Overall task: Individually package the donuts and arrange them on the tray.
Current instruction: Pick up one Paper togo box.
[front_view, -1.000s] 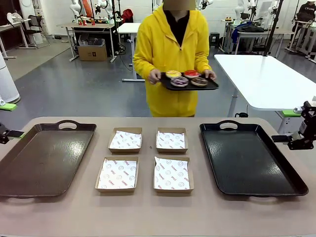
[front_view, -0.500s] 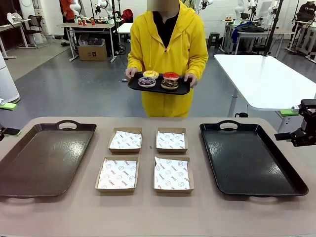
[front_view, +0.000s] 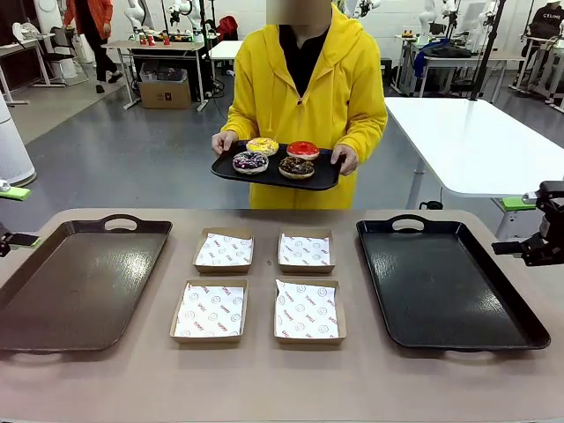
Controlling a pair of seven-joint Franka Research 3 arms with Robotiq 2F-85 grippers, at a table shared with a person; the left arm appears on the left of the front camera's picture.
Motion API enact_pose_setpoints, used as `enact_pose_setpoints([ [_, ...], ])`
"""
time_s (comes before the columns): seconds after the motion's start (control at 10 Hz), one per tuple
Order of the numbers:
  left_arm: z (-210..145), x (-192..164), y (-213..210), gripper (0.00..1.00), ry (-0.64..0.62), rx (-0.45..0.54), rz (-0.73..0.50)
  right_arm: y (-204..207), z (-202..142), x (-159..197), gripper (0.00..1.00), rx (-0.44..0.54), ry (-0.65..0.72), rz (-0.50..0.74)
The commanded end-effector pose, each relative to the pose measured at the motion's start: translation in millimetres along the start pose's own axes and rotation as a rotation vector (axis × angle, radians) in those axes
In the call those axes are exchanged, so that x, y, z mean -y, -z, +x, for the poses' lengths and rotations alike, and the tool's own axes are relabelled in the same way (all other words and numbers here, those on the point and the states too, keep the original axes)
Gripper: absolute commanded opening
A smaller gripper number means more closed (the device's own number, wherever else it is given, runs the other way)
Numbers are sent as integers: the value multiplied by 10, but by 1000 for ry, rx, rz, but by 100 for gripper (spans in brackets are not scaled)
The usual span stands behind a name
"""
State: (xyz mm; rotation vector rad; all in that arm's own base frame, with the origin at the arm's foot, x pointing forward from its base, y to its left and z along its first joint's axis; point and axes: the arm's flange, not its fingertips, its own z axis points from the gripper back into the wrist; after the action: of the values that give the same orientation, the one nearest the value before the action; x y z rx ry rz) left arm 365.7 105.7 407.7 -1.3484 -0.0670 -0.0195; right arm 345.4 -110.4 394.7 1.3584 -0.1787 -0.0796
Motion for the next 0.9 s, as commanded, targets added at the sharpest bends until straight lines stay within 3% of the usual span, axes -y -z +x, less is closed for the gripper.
enact_pose_setpoints([
  [0.0,1,14,-34,100,10,4,-11,-5,-2,2,100,-2,-4,14],
  [0.8,1,14,-34,100,10,4,-11,-5,-2,2,100,-2,-4,14],
])
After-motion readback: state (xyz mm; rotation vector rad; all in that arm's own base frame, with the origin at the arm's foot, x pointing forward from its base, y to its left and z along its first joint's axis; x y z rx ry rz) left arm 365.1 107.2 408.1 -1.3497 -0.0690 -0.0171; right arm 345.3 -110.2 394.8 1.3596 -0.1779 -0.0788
